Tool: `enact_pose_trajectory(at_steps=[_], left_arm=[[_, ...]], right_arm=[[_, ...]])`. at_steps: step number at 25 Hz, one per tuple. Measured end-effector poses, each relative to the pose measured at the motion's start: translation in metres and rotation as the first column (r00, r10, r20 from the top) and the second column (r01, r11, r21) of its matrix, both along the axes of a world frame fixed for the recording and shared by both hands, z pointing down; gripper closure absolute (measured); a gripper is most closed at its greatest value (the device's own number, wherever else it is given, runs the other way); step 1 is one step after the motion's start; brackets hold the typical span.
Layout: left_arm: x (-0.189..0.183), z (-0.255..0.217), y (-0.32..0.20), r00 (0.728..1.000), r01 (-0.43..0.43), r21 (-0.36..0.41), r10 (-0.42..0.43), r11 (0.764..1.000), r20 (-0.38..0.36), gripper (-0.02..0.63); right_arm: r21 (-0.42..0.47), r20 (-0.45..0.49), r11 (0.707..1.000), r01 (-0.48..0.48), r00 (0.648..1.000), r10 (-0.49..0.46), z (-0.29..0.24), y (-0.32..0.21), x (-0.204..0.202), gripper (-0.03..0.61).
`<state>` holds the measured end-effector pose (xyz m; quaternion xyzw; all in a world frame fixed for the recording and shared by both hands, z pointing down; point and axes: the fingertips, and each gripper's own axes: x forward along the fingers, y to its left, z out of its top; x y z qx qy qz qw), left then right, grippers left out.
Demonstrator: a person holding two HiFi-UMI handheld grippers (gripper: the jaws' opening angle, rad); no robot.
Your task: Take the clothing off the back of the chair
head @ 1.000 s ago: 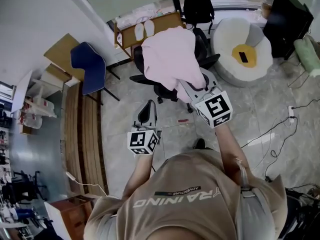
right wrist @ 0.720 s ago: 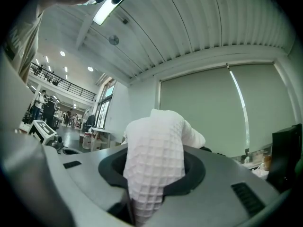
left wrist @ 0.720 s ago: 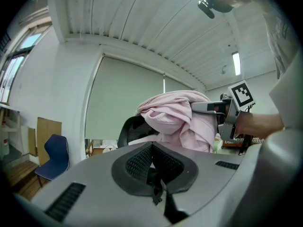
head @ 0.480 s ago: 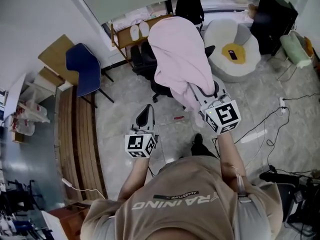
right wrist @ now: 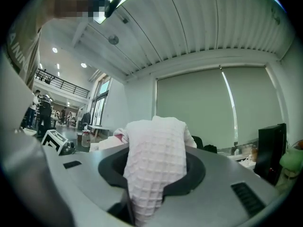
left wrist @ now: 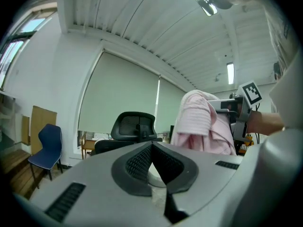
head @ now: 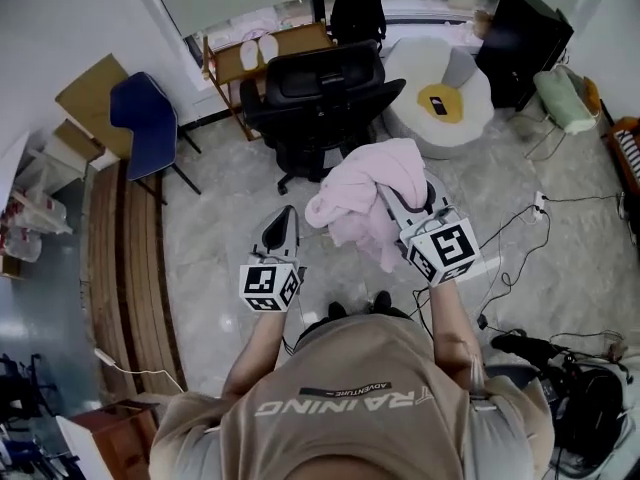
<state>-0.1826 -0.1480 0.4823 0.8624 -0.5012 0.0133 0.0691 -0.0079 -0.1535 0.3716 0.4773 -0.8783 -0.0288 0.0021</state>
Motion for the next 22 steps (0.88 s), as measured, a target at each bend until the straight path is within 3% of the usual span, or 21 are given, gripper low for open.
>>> enact_pose_trajectory(at_steps=[7,13,22], left_arm=[[0.027,-0.005,0.018,1.0,0.003,0.016,-0.003,1.0,0.014,0.604],[0.056,-0.029,0.019,0.999,-0.006,0.068,0.004,0.998,0.035,0.604],[0.06,-0.046,0.027,0.997,0.018,0.108,-0.027,0.994,0.075,0.604]], right_arm=[[-0.069,-0.016,0.997,0.019,1.0,-0.02,0.031,0.034,0.019,0.413],[-0.041,0.001,0.998,0.044,0.999,-0.044,0.022,0.034,0.038,0.413],[-0.051,0.01,0.994,0.099,0.995,-0.099,0.029,0.033,0.039,0.411]])
